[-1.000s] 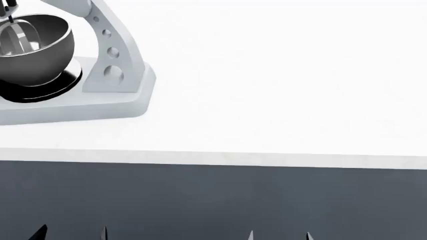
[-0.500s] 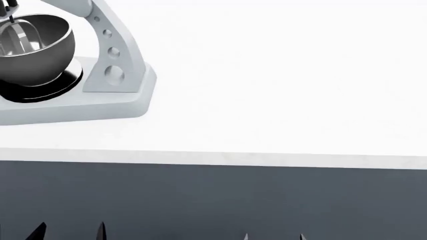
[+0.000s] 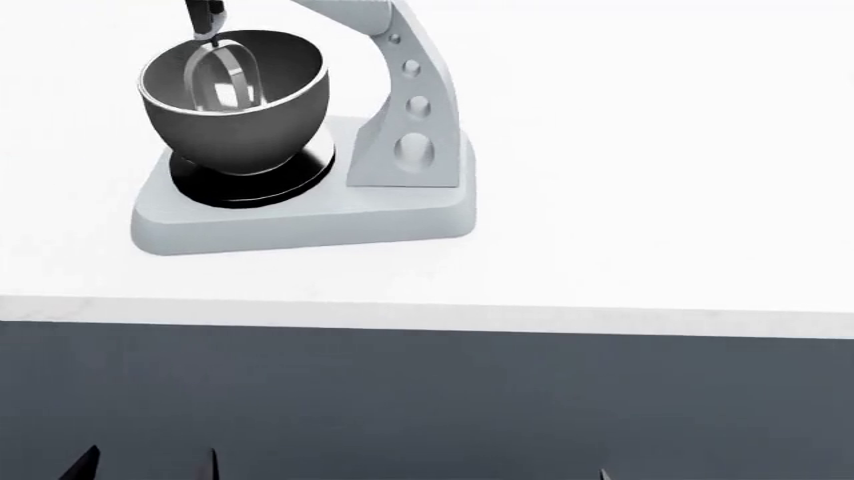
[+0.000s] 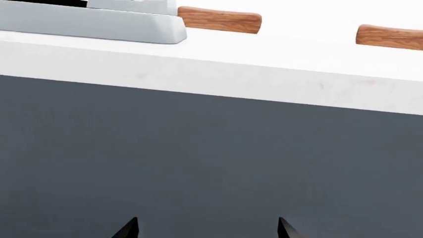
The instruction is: Open the stand mixer head.
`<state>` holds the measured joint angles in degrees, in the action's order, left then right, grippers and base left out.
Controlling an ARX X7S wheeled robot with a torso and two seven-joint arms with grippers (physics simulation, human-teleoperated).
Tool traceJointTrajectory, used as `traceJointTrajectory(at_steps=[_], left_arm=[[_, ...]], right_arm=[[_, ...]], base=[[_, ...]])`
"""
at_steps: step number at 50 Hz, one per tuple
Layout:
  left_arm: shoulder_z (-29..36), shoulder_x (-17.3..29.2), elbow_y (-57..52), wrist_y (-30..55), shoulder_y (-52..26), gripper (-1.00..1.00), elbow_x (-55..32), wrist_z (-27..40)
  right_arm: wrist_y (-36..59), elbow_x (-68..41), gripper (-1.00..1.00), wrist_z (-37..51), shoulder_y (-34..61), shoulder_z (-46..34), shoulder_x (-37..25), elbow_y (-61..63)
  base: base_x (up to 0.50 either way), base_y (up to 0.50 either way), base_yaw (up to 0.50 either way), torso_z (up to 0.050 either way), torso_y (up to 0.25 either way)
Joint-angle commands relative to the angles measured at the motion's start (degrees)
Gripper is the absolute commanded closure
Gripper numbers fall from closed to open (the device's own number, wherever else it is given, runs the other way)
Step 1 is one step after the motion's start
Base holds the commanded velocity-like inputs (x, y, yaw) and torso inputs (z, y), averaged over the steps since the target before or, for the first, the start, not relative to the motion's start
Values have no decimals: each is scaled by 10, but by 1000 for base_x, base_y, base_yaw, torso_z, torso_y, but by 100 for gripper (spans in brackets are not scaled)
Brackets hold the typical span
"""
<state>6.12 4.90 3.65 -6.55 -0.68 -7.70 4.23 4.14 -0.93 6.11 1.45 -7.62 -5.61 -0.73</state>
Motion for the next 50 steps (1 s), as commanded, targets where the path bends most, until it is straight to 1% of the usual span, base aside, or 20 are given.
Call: traceJointTrajectory(at_steps=[1,2,6,7,8,9,32,35,37,38,39,40,41,44,45,46,47,48,49,50], left_arm=[[13,7,7,-8,-1,-100,5,11],[12,6,5,2,-3,-100,9,20],[14,9,4,9,-4,-100,3,21],[27,26,-16,56,-4,-100,-61,-45],[23,22,-19,59,-2,-100,-36,-11],[25,23,-20,50,-1,-100,-29,-9],[34,31,-24,38,1,-100,-36,4],[36,33,-33,38,4,-100,-31,10],[45,41,-58,48,8,-100,-20,11],[33,41,-97,100,7,-100,-33,31],[22,48,-148,171,-2,-100,-50,49],[12,60,-220,242,-20,-100,-53,72],[8,61,-228,239,-23,-100,-60,71],[0,80,-339,369,-81,-100,-71,105],[-12,81,-371,397,-97,-100,-84,113],[-7,86,-383,412,-113,-100,-67,126],[-24,83,-400,434,-129,-100,-90,127],[-32,86,-420,475,-151,-100,-102,134],[-28,93,-434,497,-164,-100,-102,137],[-36,93,-455,510,-179,-100,-111,138]], right_arm=[[-39,-31,-100,-1,-2,2,0,-4],[28,-79,-100,-18,-1,11,2,16],[-5,-76,-100,-20,1,7,-1,-4],[-4,-64,-100,-10,2,4,-2,-7],[-5,-70,-100,-18,0,1,-3,-7],[-3,-61,-100,-10,2,-1,-4,-11],[1,-69,-100,1,5,-17,-16,-13],[20,-79,-100,3,3,-16,-17,5],[66,-111,-100,-1,5,-7,-18,41],[152,-169,-100,-4,13,9,-22,93],[176,-167,-100,15,19,15,-29,145],[238,-206,-100,26,32,33,-34,199],[251,-229,-100,25,36,45,-36,223],[347,-241,-100,69,83,49,-62,333],[379,-233,-100,83,104,39,-74,359],[383,-244,-100,89,116,51,-71,378],[417,-252,-100,104,143,58,-74,402],[460,-297,-100,106,173,82,-69,428],[485,-293,-100,124,192,77,-74,441],[486,-298,-100,126,207,82,-72,453]], base=[[0,78,0,0,0],[0,0,0,0,0],[0,0,0,0,0],[0,0,0,0,0],[0,0,0,50,0],[0,0,0,50,0],[0,0,0,50,0],[0,0,0,50,0],[0,0,0,25,6],[0,0,0,0,0],[0,0,0,0,0],[0,0,0,0,0],[0,0,0,0,0],[0,0,0,0,0],[0,0,0,0,0],[0,0,0,0,0],[0,0,0,0,0],[0,0,0,0,0],[0,0,0,0,0],[0,0,0,0,0]])
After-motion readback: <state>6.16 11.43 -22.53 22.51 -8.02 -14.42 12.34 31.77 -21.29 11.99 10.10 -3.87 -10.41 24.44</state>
